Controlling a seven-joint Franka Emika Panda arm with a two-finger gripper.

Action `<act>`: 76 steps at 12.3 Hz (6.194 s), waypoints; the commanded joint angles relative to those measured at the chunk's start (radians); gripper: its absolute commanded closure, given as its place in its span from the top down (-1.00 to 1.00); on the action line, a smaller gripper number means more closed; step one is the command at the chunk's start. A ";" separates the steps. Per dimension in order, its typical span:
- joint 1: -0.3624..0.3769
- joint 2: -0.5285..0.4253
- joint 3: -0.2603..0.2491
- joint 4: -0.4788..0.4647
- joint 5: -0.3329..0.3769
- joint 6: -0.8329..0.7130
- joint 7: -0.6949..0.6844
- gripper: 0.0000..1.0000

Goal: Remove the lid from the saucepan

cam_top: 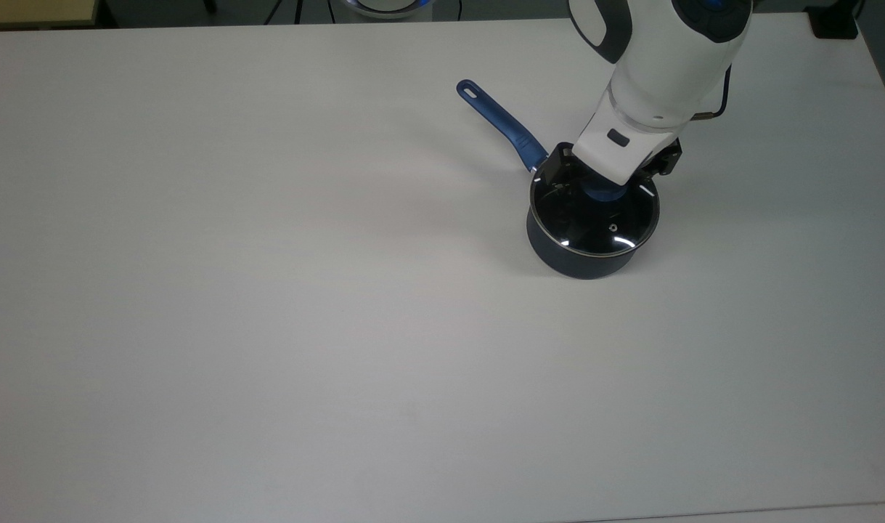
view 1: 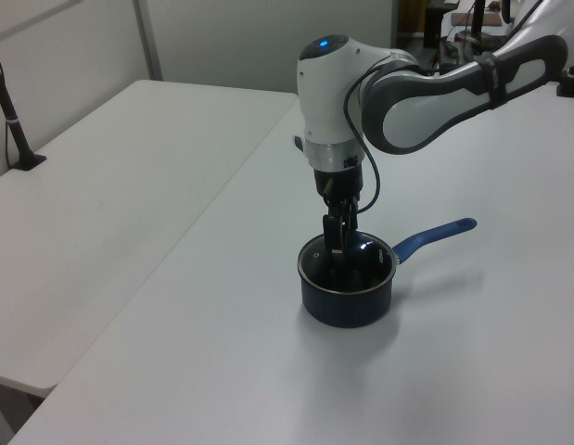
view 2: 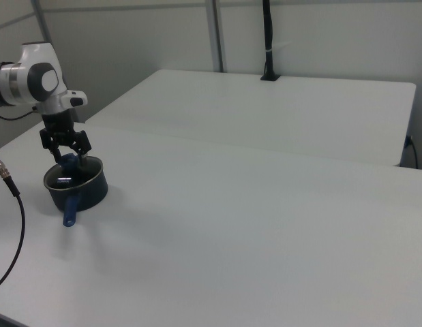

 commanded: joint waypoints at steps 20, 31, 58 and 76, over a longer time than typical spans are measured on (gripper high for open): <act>0.016 -0.083 -0.030 0.013 -0.014 -0.069 -0.014 -0.04; -0.196 -0.176 -0.132 0.001 -0.017 -0.203 -0.306 -0.04; -0.402 -0.025 -0.119 -0.277 -0.037 0.226 -0.451 0.47; -0.487 -0.428 -0.087 -0.255 -0.048 -0.157 -0.368 1.00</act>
